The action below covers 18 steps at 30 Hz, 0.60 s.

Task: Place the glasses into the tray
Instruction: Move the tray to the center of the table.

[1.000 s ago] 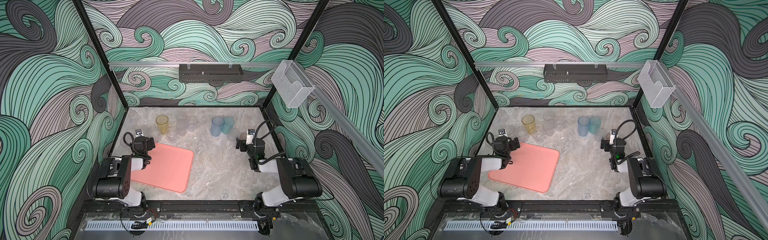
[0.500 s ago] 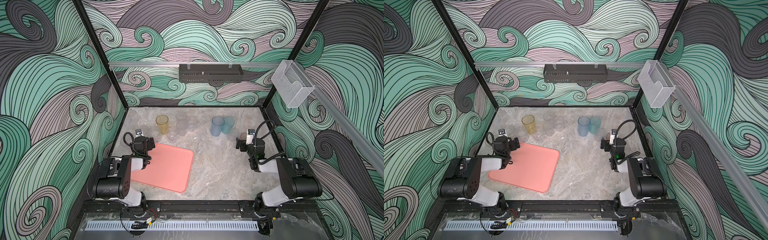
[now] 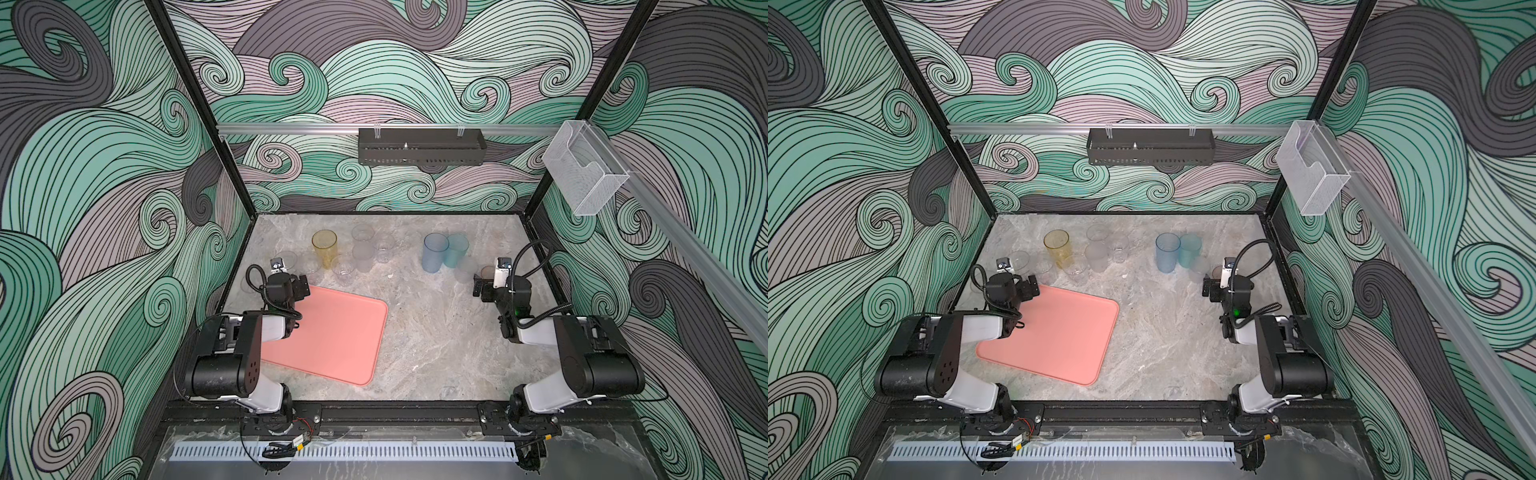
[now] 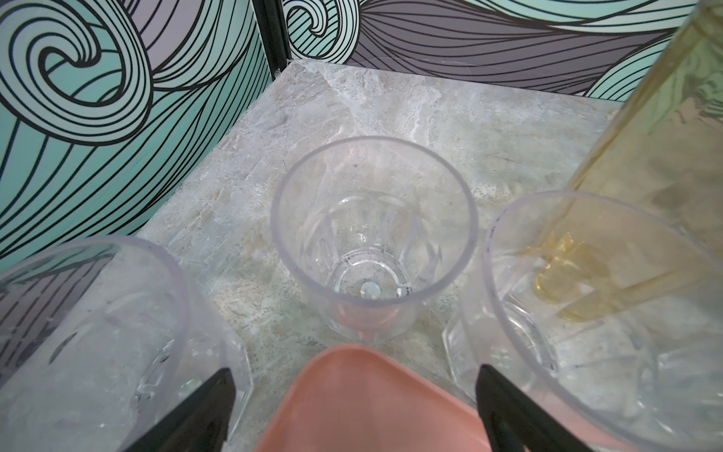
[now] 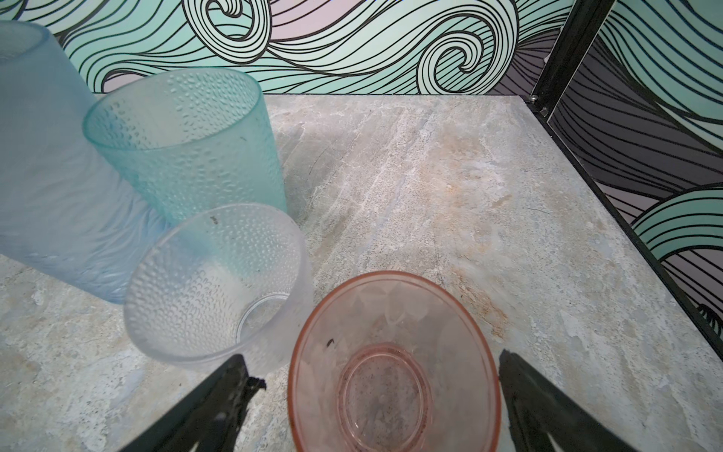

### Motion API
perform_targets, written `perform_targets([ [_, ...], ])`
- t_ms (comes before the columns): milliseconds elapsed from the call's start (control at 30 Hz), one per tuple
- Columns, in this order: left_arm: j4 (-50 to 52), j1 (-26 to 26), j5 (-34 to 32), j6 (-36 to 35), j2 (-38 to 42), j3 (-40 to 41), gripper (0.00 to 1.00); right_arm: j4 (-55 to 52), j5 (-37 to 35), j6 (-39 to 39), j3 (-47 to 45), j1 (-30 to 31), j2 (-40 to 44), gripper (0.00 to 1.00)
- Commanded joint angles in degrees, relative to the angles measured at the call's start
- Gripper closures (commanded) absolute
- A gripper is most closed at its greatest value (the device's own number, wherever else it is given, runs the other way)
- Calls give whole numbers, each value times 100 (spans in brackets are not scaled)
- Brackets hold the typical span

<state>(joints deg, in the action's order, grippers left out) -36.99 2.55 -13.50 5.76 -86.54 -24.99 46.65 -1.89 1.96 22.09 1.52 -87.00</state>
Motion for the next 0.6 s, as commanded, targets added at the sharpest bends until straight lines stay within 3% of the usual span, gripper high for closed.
perform_targets([
  [0,818,9,174,-88,388,-491,1,-188,-179,7,-3,66,560,1],
  [367,1555,-307,-543,261,1264,-426,1,-802,-661,144,-55,521,1270,1],
  [567,1923,-369,-959,969,1852,-416,1,-1665,-1270,-48,148,734,1969,1],
])
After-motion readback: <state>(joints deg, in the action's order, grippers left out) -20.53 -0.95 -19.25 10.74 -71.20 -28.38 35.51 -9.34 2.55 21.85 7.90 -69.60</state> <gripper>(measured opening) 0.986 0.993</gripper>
